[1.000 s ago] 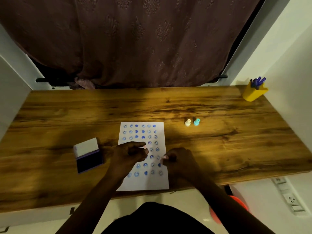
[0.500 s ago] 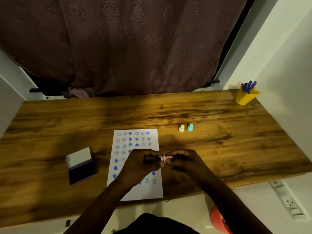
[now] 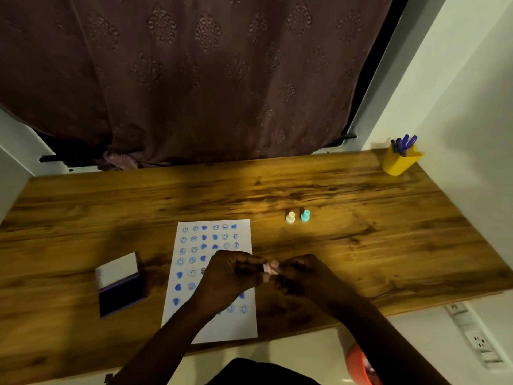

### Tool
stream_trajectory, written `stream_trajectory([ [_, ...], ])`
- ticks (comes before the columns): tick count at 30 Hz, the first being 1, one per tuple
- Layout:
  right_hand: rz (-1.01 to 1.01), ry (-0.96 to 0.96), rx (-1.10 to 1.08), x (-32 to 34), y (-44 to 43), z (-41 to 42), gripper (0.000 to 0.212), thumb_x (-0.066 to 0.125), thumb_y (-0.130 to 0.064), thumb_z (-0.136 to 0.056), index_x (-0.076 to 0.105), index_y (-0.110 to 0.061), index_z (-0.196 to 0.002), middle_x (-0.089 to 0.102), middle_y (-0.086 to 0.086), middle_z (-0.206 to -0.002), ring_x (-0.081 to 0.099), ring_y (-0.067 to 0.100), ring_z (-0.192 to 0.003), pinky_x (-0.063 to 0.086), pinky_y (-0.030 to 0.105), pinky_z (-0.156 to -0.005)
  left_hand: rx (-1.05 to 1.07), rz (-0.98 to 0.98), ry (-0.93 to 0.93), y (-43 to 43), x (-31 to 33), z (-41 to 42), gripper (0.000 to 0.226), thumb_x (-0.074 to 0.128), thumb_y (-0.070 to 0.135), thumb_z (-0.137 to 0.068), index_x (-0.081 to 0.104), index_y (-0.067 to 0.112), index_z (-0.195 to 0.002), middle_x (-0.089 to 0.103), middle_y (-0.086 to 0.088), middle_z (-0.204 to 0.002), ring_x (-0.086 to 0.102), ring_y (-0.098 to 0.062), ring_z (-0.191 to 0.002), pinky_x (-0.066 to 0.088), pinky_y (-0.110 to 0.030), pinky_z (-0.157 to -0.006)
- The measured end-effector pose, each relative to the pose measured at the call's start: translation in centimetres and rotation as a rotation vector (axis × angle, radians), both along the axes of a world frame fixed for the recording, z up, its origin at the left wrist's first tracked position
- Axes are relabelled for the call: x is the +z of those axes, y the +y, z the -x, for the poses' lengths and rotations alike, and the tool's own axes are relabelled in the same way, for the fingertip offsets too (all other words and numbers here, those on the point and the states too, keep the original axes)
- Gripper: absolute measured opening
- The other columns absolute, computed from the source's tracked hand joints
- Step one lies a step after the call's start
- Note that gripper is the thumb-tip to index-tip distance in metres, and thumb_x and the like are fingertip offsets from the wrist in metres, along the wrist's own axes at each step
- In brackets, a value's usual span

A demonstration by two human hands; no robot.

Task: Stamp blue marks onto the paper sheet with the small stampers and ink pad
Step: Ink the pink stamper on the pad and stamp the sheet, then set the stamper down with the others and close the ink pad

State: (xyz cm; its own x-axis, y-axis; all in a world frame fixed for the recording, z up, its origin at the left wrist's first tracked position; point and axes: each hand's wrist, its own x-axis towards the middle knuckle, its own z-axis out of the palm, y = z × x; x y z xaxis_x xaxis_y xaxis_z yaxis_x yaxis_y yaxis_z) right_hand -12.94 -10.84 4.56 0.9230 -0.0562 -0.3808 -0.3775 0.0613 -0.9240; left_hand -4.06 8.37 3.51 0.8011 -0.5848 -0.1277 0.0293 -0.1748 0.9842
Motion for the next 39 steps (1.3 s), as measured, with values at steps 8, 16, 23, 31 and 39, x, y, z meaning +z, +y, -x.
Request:
stream_trajectory([
  [8, 0.291, -0.001, -0.017, -0.3, -5.6, -1.7, 0.030, 0.082, -0.052, -0.077, 0.080, -0.024, -0.088, 0.078, 0.003, -0.081, 0.070, 0.006, -0.071, 0.055, 0.027, -0.069, 0.097, -0.013, 0.114, -2.5, -1.0, 0.6, 0.041, 0.088, 0.005, -0.074, 0.077, 0.031, -0.104, 0.083, 0.003, -0.101, 0.078, -0.013, -0.099, 0.062, -0.029, -0.085],
  [16, 1.076, -0.103, -0.119, -2.8, -14.8, -7.0, 0.020, 0.074, -0.030, -0.088, 0.078, -0.011, -0.090, 0.078, 0.005, -0.089, 0.073, 0.019, -0.080, 0.058, 0.030, -0.071, 0.215, -0.156, 0.020, -1.5, -2.1, 1.3, 0.025, 0.085, 0.023, -0.081, 0.075, 0.042, -0.095, 0.078, 0.024, -0.093, 0.072, 0.006, -0.093, 0.052, -0.003, -0.061],
  [23, 1.212, -0.044, 0.005, -4.8, -17.2, -10.3, 0.018, 0.063, -0.024, -0.093, 0.072, -0.008, -0.093, 0.075, 0.014, -0.091, 0.070, 0.032, -0.081, 0.056, 0.034, -0.067, 0.297, -0.139, 0.029, -1.7, -2.6, 2.0, 0.033, 0.086, 0.019, -0.080, 0.077, 0.050, -0.089, 0.080, 0.019, -0.095, 0.075, -0.001, -0.093, 0.057, -0.011, -0.070],
  [31, 1.259, 0.009, 0.123, -5.6, -17.4, -11.5, 0.029, 0.061, -0.026, -0.096, 0.071, -0.009, -0.118, 0.074, 0.014, -0.113, 0.069, 0.031, -0.101, 0.058, 0.040, -0.084, 0.345, -0.151, 0.039, -1.3, -3.0, 2.3, 0.025, 0.086, 0.021, -0.080, 0.078, 0.042, -0.091, 0.081, 0.015, -0.098, 0.077, -0.006, -0.095, 0.057, -0.021, -0.079],
  [39, 1.232, 0.008, 0.098, -5.2, -16.9, -11.1, 0.031, 0.059, -0.025, -0.098, 0.068, -0.008, -0.122, 0.074, 0.015, -0.114, 0.070, 0.032, -0.099, 0.059, 0.044, -0.083, 0.365, -0.144, 0.030, -0.5, -3.2, 1.9, 0.036, 0.085, 0.019, -0.081, 0.075, 0.053, -0.089, 0.081, 0.011, -0.097, 0.078, -0.013, -0.096, 0.059, -0.036, -0.092],
])
